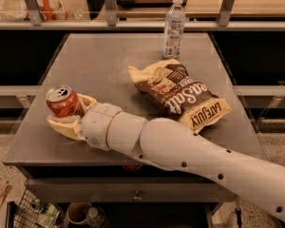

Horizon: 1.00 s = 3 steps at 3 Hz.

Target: Place coke can upright

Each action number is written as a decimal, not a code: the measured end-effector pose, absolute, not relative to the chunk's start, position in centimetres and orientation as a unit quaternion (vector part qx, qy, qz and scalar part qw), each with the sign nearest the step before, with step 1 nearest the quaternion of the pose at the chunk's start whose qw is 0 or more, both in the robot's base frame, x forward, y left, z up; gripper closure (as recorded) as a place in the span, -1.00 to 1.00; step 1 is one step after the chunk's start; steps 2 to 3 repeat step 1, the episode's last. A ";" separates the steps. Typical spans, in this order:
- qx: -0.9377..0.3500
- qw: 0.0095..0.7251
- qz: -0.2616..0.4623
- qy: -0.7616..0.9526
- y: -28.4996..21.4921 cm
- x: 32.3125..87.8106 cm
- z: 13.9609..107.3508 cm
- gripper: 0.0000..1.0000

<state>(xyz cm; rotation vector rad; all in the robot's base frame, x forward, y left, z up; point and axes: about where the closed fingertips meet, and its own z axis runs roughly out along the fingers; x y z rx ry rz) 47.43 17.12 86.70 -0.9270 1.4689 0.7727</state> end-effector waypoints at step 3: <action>-0.398 0.581 0.331 0.628 17.3 47.3 86.7 0.17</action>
Offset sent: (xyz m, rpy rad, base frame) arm 0.0000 0.0000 0.0000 0.0000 0.0000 0.0000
